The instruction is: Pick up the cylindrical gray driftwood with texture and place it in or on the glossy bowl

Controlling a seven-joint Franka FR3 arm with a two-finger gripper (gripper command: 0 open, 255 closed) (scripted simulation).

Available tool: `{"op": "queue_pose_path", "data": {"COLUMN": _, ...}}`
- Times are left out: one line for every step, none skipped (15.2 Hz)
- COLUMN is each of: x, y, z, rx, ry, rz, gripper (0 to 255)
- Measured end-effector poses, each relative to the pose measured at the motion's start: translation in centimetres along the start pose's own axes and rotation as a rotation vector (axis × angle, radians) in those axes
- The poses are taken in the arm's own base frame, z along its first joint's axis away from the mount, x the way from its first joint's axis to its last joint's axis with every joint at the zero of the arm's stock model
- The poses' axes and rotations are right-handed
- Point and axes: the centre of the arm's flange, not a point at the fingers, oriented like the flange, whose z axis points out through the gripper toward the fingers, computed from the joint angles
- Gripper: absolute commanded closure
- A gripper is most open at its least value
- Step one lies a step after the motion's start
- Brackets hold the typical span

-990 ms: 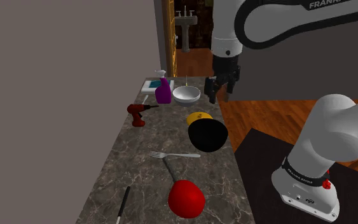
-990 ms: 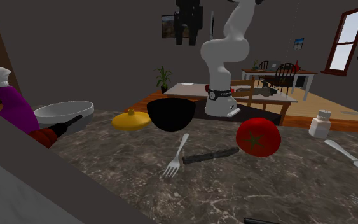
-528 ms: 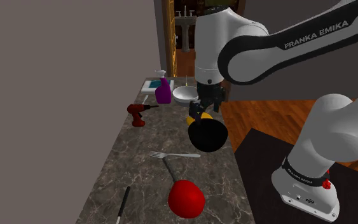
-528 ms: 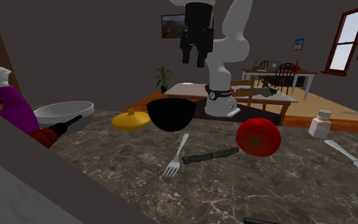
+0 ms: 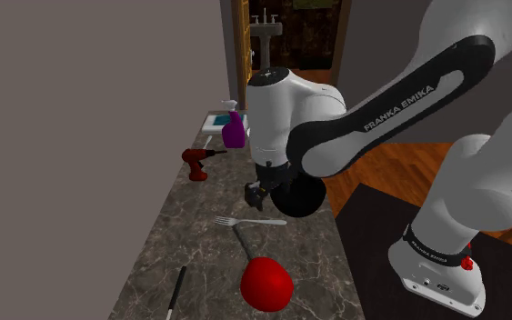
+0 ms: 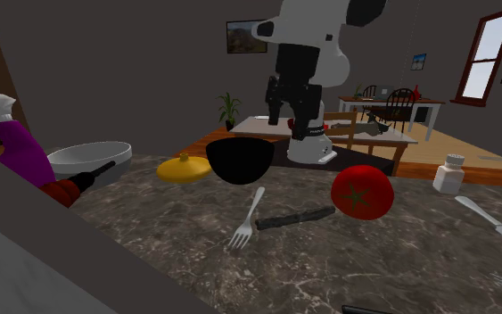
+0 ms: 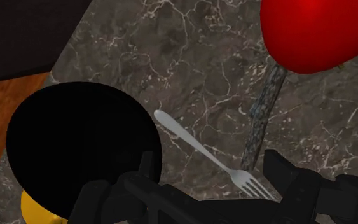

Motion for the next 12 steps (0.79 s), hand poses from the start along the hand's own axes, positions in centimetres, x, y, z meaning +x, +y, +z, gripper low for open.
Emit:
{"op": "queue_pose_path", "data": {"x": 0.0, "y": -1.1, "z": 0.8, "rx": -0.002, "ry": 0.004, "rz": 0.001, "gripper": 0}}
{"op": "queue_pose_path", "data": {"x": 0.0, "y": -2.2, "z": 1.7, "rx": -0.004, "ry": 0.007, "rz": 0.003, "gripper": 0}}
{"op": "queue_pose_path", "data": {"x": 0.0, "y": -3.0, "z": 2.3, "rx": -0.006, "ry": 0.011, "rz": 0.005, "gripper": 0}}
{"op": "queue_pose_path", "data": {"x": 0.0, "y": -4.2, "z": 3.3, "rx": -0.008, "ry": 0.014, "rz": 0.005, "gripper": 0}}
{"op": "queue_pose_path", "data": {"x": -0.3, "y": -5.3, "z": 4.1, "rx": -0.01, "ry": 0.017, "rz": 0.007, "gripper": 0}}
{"op": "queue_pose_path", "data": {"x": -0.4, "y": -6.0, "z": 5.1, "rx": -0.012, "ry": 0.021, "rz": 0.01, "gripper": 0}}
{"op": "queue_pose_path", "data": {"x": -0.3, "y": -7.2, "z": 6.1, "rx": -0.012, "ry": 0.023, "rz": 0.011, "gripper": 0}}
{"op": "queue_pose_path", "data": {"x": -0.3, "y": -8.0, "z": 7.1, "rx": -0.015, "ry": 0.027, "rz": 0.013, "gripper": 0}}
{"op": "queue_pose_path", "data": {"x": -0.4, "y": -9.0, "z": 8.0, "rx": -0.016, "ry": 0.03, "rz": 0.014, "gripper": 0}}
{"op": "queue_pose_path", "data": {"x": -0.4, "y": -9.7, "z": 8.6, "rx": -0.017, "ry": 0.033, "rz": 0.015, "gripper": 0}}
{"op": "queue_pose_path", "data": {"x": -0.4, "y": -10.0, "z": 9.1, "rx": -0.018, "ry": 0.034, "rz": 0.017, "gripper": 0}}
{"op": "queue_pose_path", "data": {"x": -0.4, "y": -10.2, "z": 9.6, "rx": -0.018, "ry": 0.035, "rz": 0.017, "gripper": 0}}
